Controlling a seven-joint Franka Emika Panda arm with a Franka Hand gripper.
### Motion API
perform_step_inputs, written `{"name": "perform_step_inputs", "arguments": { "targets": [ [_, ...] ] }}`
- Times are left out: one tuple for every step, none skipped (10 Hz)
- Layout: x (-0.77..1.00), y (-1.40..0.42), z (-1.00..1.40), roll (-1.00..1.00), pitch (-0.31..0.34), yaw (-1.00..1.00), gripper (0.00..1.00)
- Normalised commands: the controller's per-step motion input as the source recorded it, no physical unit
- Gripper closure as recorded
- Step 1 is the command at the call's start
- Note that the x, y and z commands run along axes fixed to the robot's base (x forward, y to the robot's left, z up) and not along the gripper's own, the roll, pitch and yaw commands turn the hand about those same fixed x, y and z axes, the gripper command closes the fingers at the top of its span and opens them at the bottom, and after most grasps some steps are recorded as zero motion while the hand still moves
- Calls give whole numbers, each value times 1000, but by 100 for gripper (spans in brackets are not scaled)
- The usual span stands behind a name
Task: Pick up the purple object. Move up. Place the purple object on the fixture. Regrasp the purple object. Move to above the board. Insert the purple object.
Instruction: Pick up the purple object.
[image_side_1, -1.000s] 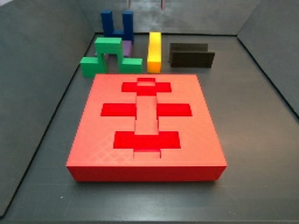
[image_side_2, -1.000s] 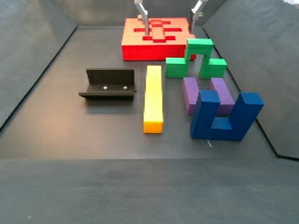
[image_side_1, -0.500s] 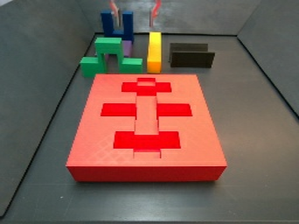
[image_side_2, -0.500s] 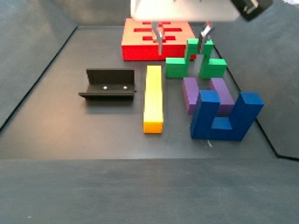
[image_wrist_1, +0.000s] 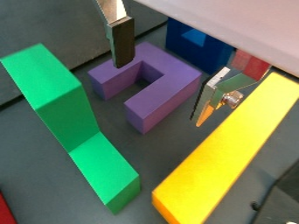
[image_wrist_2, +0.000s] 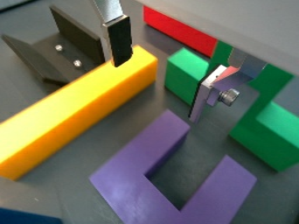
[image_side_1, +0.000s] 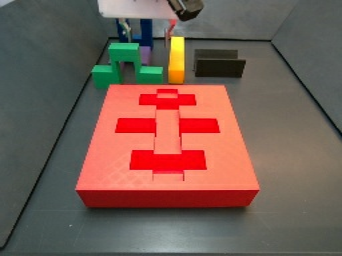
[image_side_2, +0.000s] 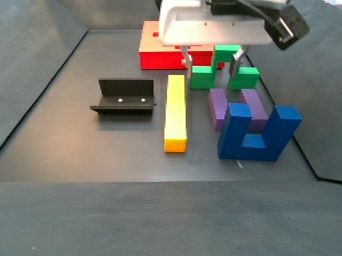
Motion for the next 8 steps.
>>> {"name": "perform_step_inputs", "arguments": {
  "targets": [
    [-86,0,-340,-69,-80,0,0],
    [-120,0,-334,-36,-66,0,0],
    [-197,0,-294,-33,-61,0,0],
    [-200,0,-280,-40,-69,0,0],
    [-171,0,-249,-46,-64,0,0],
    [-129,0,-209,-36,-54,0,0],
    [0,43,-191,-13,-33,29,0],
    [0,29,-151,-9,-13,43,0]
  ]
}}
